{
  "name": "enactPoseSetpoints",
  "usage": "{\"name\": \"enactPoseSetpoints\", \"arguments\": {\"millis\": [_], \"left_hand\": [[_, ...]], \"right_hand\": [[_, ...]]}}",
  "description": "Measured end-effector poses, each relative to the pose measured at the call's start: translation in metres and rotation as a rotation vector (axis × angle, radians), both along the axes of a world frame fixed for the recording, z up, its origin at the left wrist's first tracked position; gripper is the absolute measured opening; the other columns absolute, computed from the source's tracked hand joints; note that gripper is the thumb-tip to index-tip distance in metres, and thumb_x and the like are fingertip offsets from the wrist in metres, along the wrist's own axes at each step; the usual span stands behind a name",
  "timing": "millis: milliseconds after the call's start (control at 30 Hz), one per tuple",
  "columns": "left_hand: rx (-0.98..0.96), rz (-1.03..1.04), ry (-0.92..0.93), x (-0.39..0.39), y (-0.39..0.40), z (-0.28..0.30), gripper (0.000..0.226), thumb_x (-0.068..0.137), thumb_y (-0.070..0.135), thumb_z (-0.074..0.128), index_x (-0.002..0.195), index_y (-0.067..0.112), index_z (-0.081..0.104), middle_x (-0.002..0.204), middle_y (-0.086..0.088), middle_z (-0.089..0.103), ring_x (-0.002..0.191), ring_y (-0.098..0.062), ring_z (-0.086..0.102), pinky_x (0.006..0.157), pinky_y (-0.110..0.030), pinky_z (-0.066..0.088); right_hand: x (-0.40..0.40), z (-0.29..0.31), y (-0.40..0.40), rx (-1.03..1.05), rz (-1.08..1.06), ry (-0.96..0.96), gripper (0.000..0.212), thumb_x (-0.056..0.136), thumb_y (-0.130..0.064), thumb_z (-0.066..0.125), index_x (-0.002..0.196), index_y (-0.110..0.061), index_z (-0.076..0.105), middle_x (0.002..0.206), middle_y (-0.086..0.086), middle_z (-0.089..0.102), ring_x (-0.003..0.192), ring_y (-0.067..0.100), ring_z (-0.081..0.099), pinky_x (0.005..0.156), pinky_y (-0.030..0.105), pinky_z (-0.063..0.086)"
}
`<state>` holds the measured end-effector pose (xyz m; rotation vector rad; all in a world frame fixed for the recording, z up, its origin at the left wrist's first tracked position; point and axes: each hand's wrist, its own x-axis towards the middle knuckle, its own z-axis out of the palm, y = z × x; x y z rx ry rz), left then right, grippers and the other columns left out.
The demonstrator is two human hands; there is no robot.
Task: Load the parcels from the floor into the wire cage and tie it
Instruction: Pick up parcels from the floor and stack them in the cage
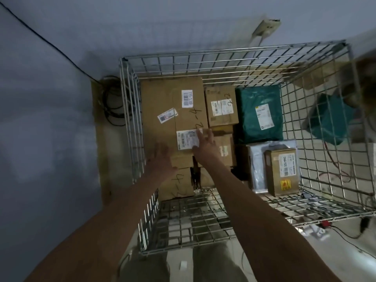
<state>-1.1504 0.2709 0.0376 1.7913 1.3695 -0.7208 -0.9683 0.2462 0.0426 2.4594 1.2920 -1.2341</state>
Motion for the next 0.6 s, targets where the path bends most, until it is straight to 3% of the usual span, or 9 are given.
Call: {"name": "enactPoseSetpoints", "arguments": {"millis": [100, 200, 333, 433, 533, 600], "left_hand": [[0.08, -0.003, 0.011, -0.001, -0.007, 0.007, 0.115, 0.085, 0.036, 0.078, 0.164, 0.022, -0.005, 0.17, -0.007, -0.018, 0.158, -0.034, -0.006, 0.122, -0.056, 0.029], [-0.02, -0.005, 0.033, 0.0, 0.009, 0.017, 0.103, 0.092, 0.039, 0.069, 0.164, 0.024, -0.002, 0.171, -0.003, -0.016, 0.158, -0.035, -0.004, 0.123, -0.058, 0.023], [0.007, 0.108, 0.032, 0.013, 0.029, 0.061, 0.087, 0.094, 0.056, 0.057, 0.163, 0.021, 0.017, 0.171, -0.009, 0.011, 0.155, -0.036, 0.016, 0.119, -0.056, 0.032], [0.057, 0.103, -0.046, 0.034, 0.019, 0.102, 0.085, 0.093, 0.061, 0.053, 0.162, 0.024, 0.022, 0.168, -0.008, 0.023, 0.151, -0.034, 0.026, 0.117, -0.055, 0.035], [0.035, 0.046, -0.102, 0.074, -0.006, 0.151, 0.081, 0.097, 0.061, 0.048, 0.164, 0.025, 0.02, 0.171, -0.004, 0.013, 0.155, -0.031, 0.018, 0.122, -0.051, 0.029], [0.011, -0.021, -0.151, 0.116, -0.022, 0.191, 0.078, 0.1, 0.06, 0.047, 0.163, 0.024, 0.021, 0.172, -0.002, 0.011, 0.155, -0.029, 0.018, 0.12, -0.046, 0.029]], "right_hand": [[0.004, -0.004, 0.005, -0.075, 0.075, -0.055, 0.081, 0.1, -0.022, 0.05, 0.159, -0.042, -0.002, 0.168, 0.002, -0.019, 0.15, 0.035, 0.023, 0.103, 0.051, 0.047], [0.019, 0.005, 0.007, -0.072, 0.227, -0.035, 0.077, 0.098, -0.025, 0.051, 0.159, -0.035, 0.005, 0.167, 0.008, -0.007, 0.151, 0.039, 0.013, 0.111, 0.055, 0.04], [0.056, 0.034, 0.003, -0.043, 0.267, -0.047, 0.069, 0.098, -0.031, 0.045, 0.158, -0.027, 0.01, 0.166, 0.008, 0.004, 0.152, 0.038, 0.007, 0.117, 0.059, 0.028], [0.092, 0.074, -0.026, 0.012, 0.288, -0.082, 0.059, 0.1, -0.032, 0.042, 0.154, -0.019, 0.024, 0.164, 0.012, 0.017, 0.149, 0.036, 0.018, 0.112, 0.057, 0.036], [0.141, 0.126, -0.062, 0.079, 0.322, -0.056, 0.045, 0.1, -0.025, 0.043, 0.142, -0.008, 0.041, 0.148, 0.015, 0.041, 0.136, 0.036, 0.038, 0.103, 0.051, 0.045], [0.176, 0.17, -0.09, 0.095, 0.254, -0.109, 0.039, 0.099, -0.023, 0.044, 0.135, -0.008, 0.046, 0.141, 0.014, 0.048, 0.13, 0.036, 0.045, 0.098, 0.05, 0.045]]}}
